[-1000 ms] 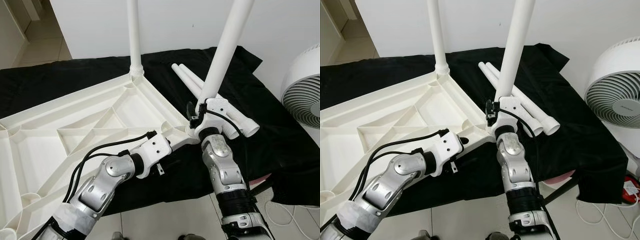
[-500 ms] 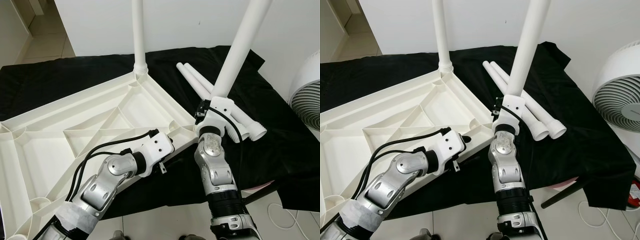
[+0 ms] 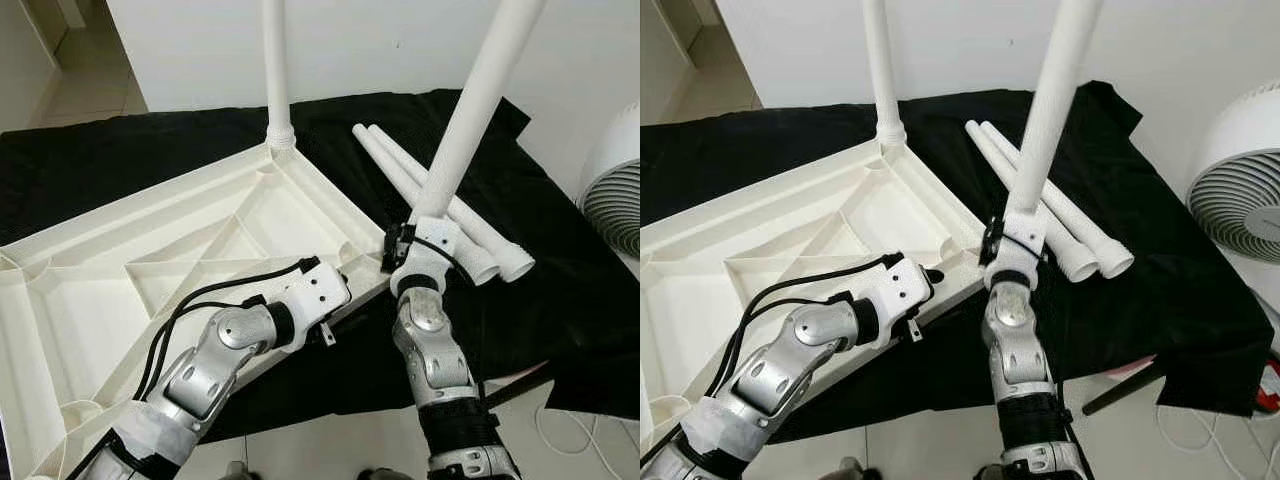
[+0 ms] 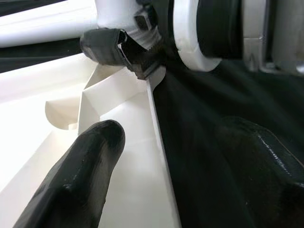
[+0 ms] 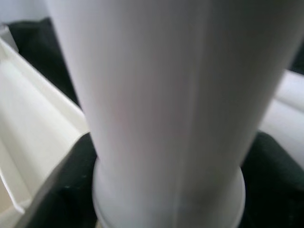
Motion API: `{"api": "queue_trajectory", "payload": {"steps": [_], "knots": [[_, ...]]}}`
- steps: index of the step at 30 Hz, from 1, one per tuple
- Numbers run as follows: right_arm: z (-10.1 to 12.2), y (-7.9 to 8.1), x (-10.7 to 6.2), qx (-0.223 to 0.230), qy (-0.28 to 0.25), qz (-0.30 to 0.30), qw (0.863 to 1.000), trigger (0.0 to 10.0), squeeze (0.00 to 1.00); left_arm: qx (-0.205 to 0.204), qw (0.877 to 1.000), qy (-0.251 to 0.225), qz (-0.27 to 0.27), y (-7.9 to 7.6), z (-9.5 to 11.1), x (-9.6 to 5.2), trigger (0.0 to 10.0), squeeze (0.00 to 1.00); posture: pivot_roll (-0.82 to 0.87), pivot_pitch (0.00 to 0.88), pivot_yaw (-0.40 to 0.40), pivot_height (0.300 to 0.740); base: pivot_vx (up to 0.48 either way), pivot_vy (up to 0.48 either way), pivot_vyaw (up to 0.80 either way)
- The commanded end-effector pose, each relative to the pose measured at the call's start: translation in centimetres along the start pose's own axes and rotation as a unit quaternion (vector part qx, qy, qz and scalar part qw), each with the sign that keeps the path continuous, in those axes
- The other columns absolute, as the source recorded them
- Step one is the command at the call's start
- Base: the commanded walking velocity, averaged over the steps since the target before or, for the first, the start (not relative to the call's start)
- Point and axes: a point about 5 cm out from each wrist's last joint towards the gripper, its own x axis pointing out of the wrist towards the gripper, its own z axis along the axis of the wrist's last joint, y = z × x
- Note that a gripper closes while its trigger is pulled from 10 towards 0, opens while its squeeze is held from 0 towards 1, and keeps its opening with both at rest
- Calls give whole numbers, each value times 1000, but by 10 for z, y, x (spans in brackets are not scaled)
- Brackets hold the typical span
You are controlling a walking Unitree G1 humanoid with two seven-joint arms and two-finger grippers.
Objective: Building children table
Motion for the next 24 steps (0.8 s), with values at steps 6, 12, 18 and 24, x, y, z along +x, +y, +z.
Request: {"api": "queue_trajectory", "payload": {"steps": [6, 12, 18, 24], "knots": [[19, -14, 12, -11, -62, 48, 997, 10000, 0, 0, 1000, 3, -10, -2, -1, 3, 10000, 0, -94, 75, 45, 740, 0, 0, 0], [25, -21, 21, -11, -70, 113, 991, 10000, 0, -8, 1000, 3, -6, -3, 0, 8, 10000, 0, -96, 73, 45, 740, 0, 0, 0], [27, -22, 25, -20, -64, 192, 979, 10000, 0, -19, 1000, 0, 3, -6, 2, 13, 10000, 0, -97, 73, 45, 740, 0, 0, 0], [28, -28, 31, -55, -57, 288, 954, 10000, 0, -44, 998, -7, 39, 0, 9, 19, 10000, 0, -98, 76, 48, 740, 0, 0, 0]]}}
